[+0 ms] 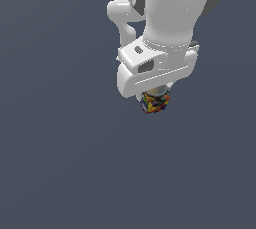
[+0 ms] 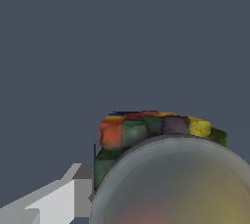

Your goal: Pick up the object and move it to a goal position.

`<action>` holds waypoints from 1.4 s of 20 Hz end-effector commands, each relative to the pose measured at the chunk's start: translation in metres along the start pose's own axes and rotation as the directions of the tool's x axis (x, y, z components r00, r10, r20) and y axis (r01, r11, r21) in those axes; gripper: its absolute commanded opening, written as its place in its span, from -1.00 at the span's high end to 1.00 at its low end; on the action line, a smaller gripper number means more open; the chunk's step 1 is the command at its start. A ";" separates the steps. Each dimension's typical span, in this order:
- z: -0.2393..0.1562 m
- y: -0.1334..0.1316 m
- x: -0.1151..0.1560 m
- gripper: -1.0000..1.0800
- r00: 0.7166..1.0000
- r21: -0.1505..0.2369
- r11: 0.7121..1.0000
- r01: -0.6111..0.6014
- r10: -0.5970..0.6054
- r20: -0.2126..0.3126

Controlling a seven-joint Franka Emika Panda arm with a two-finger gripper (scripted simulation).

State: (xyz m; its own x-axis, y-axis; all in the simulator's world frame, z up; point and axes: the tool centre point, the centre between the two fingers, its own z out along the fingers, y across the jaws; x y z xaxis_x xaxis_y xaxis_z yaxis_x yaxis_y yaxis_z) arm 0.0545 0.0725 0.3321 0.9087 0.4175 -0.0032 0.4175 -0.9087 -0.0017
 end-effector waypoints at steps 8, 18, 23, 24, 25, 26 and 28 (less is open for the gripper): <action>-0.088 0.007 0.002 1.00 1.000 -0.001 1.000 0.000 0.000 -0.003; -0.143 0.012 0.005 1.00 1.000 -0.001 1.000 -0.001 0.001 -0.003; -0.161 0.014 0.007 1.00 1.000 -0.001 1.000 -0.001 0.001 -0.003; -0.164 0.015 0.007 1.00 1.000 -0.001 1.000 -0.001 0.001 -0.003; -0.166 0.015 0.007 1.00 1.000 -0.001 1.000 -0.001 0.001 -0.003; -0.168 0.015 0.008 1.00 1.000 -0.001 1.000 -0.001 0.001 -0.003; -0.172 0.015 0.008 1.00 1.000 -0.001 1.000 -0.001 0.001 -0.003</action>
State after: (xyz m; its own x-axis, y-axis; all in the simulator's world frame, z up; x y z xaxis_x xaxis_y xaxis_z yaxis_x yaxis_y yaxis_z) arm 0.0688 0.0619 0.4986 0.9091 0.4166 -0.0035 0.4166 -0.9091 -0.0016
